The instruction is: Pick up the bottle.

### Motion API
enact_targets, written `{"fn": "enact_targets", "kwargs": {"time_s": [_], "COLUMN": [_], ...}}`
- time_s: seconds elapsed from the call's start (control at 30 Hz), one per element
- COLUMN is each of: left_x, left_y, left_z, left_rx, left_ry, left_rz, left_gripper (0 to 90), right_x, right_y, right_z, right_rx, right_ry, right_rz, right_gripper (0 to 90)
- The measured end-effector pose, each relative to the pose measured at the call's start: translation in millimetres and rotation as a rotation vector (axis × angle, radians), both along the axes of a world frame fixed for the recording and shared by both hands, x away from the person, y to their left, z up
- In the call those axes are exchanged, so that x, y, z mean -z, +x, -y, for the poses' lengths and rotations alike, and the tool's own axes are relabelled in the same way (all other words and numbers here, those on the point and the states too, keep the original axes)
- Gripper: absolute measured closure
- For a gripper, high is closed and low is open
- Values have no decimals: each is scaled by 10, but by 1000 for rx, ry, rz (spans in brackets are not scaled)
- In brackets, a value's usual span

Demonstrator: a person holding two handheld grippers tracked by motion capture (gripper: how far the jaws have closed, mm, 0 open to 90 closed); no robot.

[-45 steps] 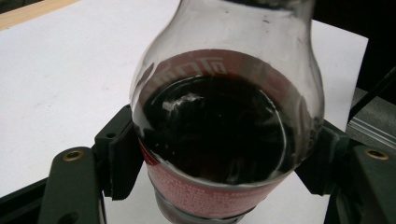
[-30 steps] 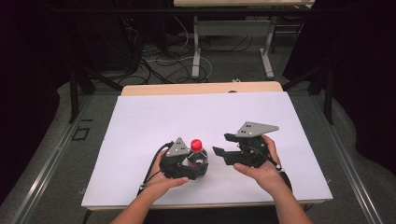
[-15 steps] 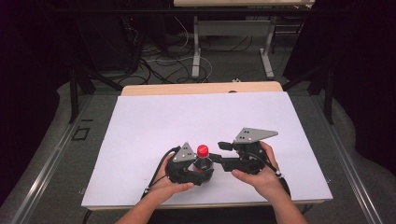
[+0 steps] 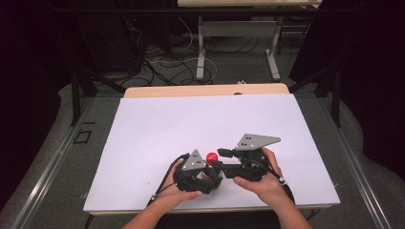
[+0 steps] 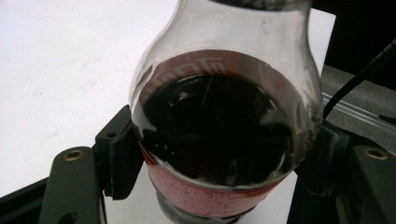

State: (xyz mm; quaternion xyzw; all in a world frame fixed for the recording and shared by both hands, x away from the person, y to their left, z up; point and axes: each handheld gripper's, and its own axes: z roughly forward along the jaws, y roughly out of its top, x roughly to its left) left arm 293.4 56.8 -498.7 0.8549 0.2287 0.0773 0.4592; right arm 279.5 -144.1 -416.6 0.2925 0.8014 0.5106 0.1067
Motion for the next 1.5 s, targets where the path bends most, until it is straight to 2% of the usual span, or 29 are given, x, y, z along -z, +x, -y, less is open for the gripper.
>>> {"fn": "enact_targets", "kwargs": {"time_s": [0.1, 0.2, 0.3, 0.37, 0.57, 0.73, 0.83, 0.87, 0.93, 0.97, 1.0, 1.07, 1.13, 1.17, 1.33, 1.5], "left_x": [14, 19, 21, 16, 12, 6, -8, -9, -24, -33, -46, -63, -76, -82, -94, -94], "left_y": [-7, -24, -36, -40, -49, -55, -59, -61, -69, -82, -86, -93, -93, -96, -102, -109], "left_z": [16, 36, 49, 49, 52, 54, 54, 55, 51, 53, 48, 47, 38, 35, 34, 34], "left_rx": [7, 12, 20, 29, 29, 44, 60, 63, 77, 82, 92, 106, 119, 123, 150, 182], "left_ry": [4, 1, 0, 4, -1, 5, 16, 12, 7, 3, 1, -10, -16, -14, -4, -11], "left_rz": [-2, -4, -4, -10, -7, 0, -8, -3, -5, -5, 0, 5, 5, 10, 10, 5], "left_gripper": [291, 291, 291, 291, 292, 293, 295, 295, 295, 295, 295, 295, 295, 295, 295, 295], "right_x": [16, 26, 38, 39, 37, 34, 27, 27, 7, -10, -10, -53, -66, -93, -129, -122], "right_y": [-9, -7, -9, -11, -20, -14, 20, 20, 41, 30, 30, 65, 82, 128, 287, 444], "right_z": [-26, -41, -56, -66, -67, -48, -13, -13, 7, 13, 13, 33, 35, 39, 60, 86], "right_rx": [1, 0, 1, -6, -8, -31, -79, -79, -129, -148, -148, -224, -244, -305, -476, -629], "right_ry": [4, -15, -13, -32, -29, -30, -37, -37, -32, -33, -33, -40, -41, -54, -76, -57], "right_rz": [-4, 2, -2, -3, 6, 16, 10, 10, 25, 18, 18, 41, 35, 38, 21, -6], "right_gripper": [588, 591, 591, 594, 606, 611, 614, 614, 614, 614, 614, 614, 614, 614, 614, 613]}}
